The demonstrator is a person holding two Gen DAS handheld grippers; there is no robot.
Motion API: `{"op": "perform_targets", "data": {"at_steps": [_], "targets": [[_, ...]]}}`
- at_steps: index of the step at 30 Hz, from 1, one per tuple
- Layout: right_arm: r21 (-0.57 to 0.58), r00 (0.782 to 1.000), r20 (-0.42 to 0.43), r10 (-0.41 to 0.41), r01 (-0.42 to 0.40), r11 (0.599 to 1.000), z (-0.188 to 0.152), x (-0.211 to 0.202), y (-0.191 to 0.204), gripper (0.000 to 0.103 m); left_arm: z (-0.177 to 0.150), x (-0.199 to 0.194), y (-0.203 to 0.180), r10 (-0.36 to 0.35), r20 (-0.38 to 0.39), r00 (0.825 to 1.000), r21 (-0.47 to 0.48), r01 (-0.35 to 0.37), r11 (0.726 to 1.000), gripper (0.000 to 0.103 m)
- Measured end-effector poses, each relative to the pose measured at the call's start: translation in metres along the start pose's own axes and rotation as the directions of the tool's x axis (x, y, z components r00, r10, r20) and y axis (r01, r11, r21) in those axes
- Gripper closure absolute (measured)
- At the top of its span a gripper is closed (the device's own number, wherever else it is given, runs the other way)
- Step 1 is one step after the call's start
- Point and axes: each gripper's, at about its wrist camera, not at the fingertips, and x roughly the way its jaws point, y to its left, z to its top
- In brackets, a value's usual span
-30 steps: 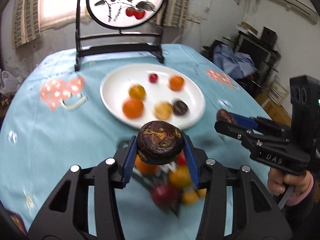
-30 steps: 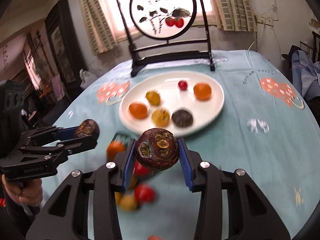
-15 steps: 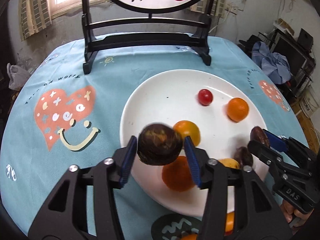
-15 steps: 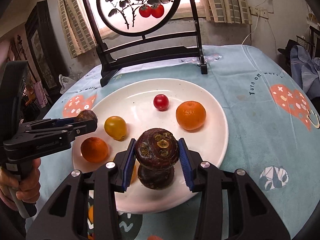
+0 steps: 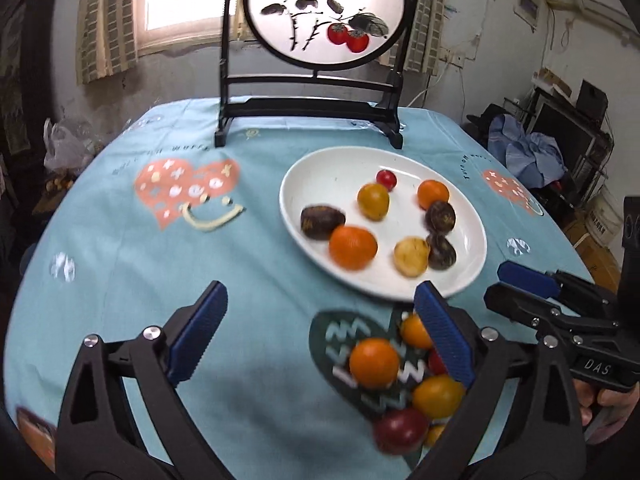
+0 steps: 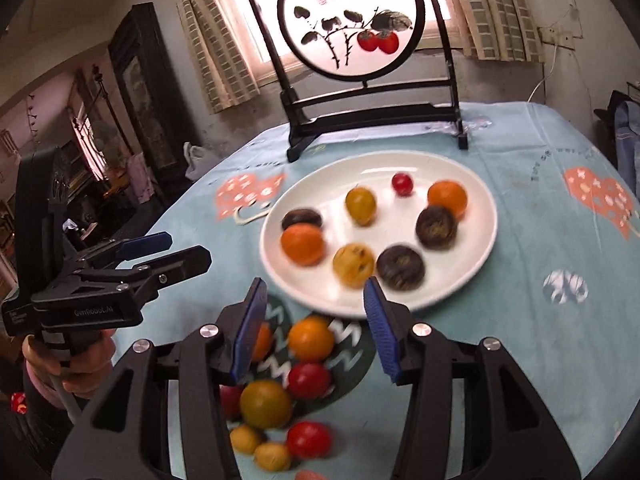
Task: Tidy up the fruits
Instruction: 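Carry a brown fruit with the left tool while the right carries another to the plate, then grasp a yellow-green fruit with the right tool while the left grasps a dark red tomato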
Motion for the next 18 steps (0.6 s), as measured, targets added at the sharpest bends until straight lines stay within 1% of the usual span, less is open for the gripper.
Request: {"op": "perform_targets", "data": {"at_steps": [2,3,4,7,8,10,14,18], "targets": [[-0.007,0.999,-0.035,0.006,-0.006,1.0,-0.01,0.004,0.006,0.052,-0.016,0.002,0.008,0.041,-0.047,0.998,-0.033,-0.043,0.999,0.005],[-0.016,0.998,-0.057,0.006,-0.007,1.0,-0.014,0.006,0.011,0.052,-0.02,0.002,0.01,0.043,-0.055,0.998,-0.041,-0.046,0.998,0.005],[-0.029,0.997,-0.072,0.008,-0.01,1.0,-0.017,0.007,0.016,0.052,-0.023,0.0,0.013,0.051,-0.051,0.997,-0.051,-0.053,0.997,0.005],[-0.078,0.996,-0.094,0.007,-0.014,0.997,-0.023,0.008,0.028,0.052,-0.027,-0.004,0.017,0.145,-0.024,0.989,-0.05,-0.147,0.988,0.005],[-0.09,0.995,-0.103,0.008,-0.017,0.996,-0.025,0.007,0.031,0.052,-0.028,-0.005,0.018,0.167,-0.017,0.986,-0.045,-0.168,0.985,0.005],[-0.108,0.992,-0.122,0.009,-0.022,0.994,-0.029,0.008,0.035,0.052,-0.029,-0.005,0.021,0.168,-0.022,0.986,-0.05,-0.169,0.984,0.005],[-0.117,0.987,-0.158,0.005,-0.024,0.993,-0.033,0.013,0.036,0.053,-0.031,-0.004,0.026,0.123,-0.052,0.991,-0.081,-0.127,0.989,0.005],[-0.138,0.981,-0.193,0.003,-0.03,0.99,-0.037,0.018,0.04,0.054,-0.031,-0.006,0.025,0.133,-0.049,0.99,-0.076,-0.136,0.988,0.005]]}}
